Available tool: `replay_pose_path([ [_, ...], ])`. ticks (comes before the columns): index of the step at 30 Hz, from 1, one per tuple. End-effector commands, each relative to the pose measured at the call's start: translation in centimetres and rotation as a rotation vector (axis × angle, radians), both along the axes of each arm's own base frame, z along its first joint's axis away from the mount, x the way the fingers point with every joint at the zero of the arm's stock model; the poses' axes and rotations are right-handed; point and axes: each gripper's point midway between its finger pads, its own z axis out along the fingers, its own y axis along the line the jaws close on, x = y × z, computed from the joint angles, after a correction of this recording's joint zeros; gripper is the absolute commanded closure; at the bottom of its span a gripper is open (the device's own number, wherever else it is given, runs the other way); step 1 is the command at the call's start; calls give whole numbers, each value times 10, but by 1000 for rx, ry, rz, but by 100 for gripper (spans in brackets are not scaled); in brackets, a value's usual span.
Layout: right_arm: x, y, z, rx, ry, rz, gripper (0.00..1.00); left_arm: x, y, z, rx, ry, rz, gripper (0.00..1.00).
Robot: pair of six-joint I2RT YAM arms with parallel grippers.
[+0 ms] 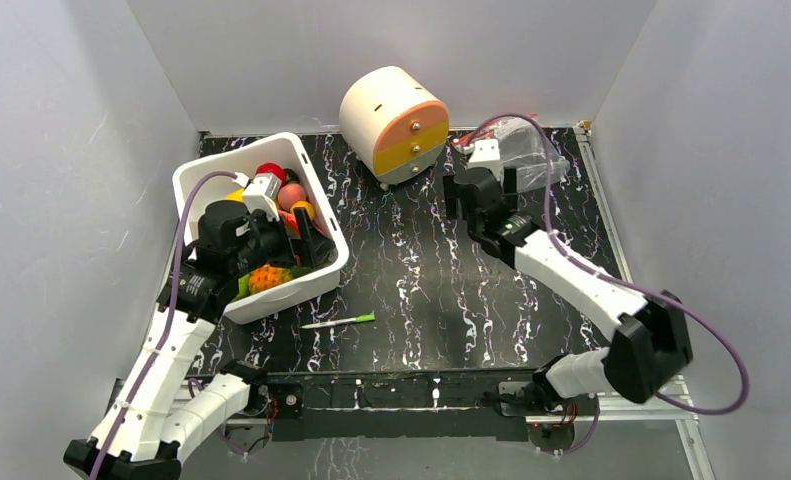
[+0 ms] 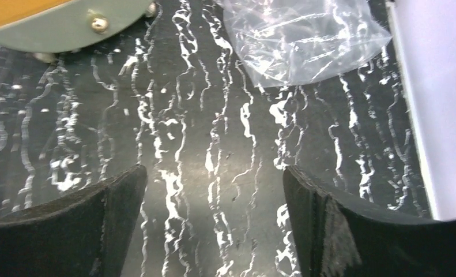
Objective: Place the food in the zip-top bag and seal the zipper
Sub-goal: Pick up the zipper food storage bag at the center of the board.
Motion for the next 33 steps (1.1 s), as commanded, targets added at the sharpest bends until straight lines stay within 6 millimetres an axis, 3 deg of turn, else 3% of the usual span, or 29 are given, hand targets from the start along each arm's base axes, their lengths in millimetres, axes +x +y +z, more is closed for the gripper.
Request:
replay_pose_path([
  [1,44,-10,39,-162,-134,-58,22,-5,3,7,0,-57,-14,2],
  [6,78,-9,15,-285,-88,-70,50,-8,-2,5,-2,-99,-66,2],
  [9,95,-12,0,-371,-60,-85,56,-8,-2,2,9,-129,-79,2],
  [13,116,-21,-29,-472,14,-123,57,-7,1,0,15,-162,-73,2],
  [20,144,-43,-63,-559,57,-149,58,-13,1,18,-6,-210,-76,2],
  [33,174,-63,-116,-640,112,-169,60,-29,6,46,-28,-257,-78,2],
])
